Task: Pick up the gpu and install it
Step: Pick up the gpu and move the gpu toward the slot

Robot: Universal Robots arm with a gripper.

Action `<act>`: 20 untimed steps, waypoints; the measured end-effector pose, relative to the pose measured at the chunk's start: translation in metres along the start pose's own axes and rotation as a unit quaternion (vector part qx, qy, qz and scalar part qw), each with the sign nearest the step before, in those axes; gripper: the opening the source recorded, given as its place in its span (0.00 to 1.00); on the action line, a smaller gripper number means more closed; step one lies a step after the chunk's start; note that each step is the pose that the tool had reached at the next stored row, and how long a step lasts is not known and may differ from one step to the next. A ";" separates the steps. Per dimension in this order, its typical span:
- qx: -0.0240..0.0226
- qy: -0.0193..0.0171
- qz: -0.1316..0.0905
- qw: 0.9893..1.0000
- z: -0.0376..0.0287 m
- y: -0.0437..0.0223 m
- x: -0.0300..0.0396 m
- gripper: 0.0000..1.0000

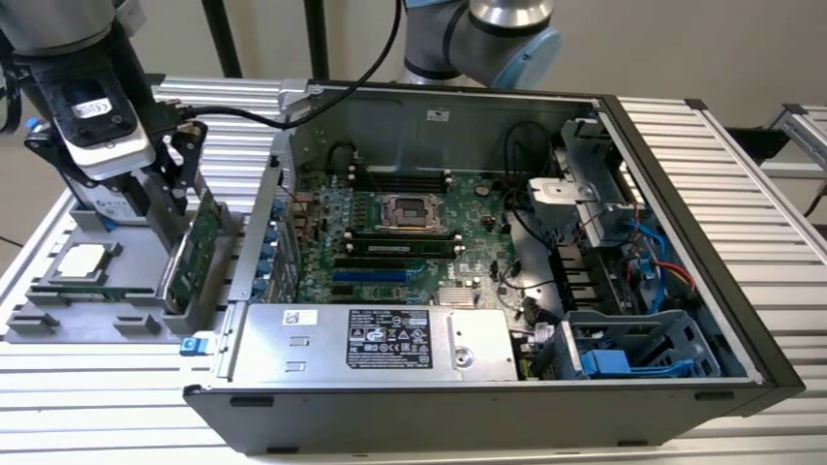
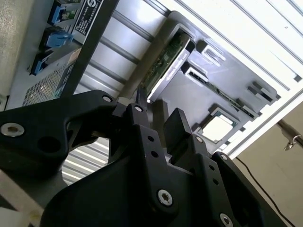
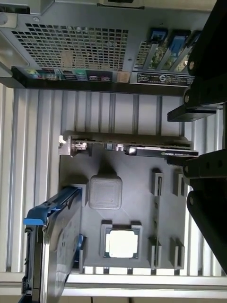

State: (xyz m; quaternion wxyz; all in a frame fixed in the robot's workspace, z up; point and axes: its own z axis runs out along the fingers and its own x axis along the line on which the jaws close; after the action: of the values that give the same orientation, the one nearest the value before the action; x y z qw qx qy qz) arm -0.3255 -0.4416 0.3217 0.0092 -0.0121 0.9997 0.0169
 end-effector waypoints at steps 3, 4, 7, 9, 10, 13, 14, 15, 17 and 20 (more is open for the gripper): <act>0.000 0.000 0.000 1.000 0.0024 0.0000 0.0003 1.00; 0.000 0.000 0.000 1.000 0.0032 0.0000 0.0003 1.00; 0.001 0.000 0.000 1.000 0.0053 -0.0001 0.0006 1.00; 0.001 0.000 0.001 1.000 0.0068 0.0000 0.0008 1.00; 0.001 0.000 0.001 1.000 0.0076 0.0000 0.0009 1.00; 0.001 0.000 0.001 1.000 0.0101 -0.0001 0.0013 1.00; 0.001 0.000 0.001 1.000 0.0108 -0.0001 0.0014 1.00; 0.001 0.000 0.001 1.000 0.0117 -0.0001 0.0016 1.00; 0.001 0.000 0.001 1.000 0.0133 -0.0001 0.0018 1.00; 0.002 0.000 0.001 1.000 0.0158 -0.0001 0.0023 1.00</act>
State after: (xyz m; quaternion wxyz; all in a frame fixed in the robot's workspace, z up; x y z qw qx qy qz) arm -0.3275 -0.4412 0.3058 0.0093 -0.0112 0.9998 0.0151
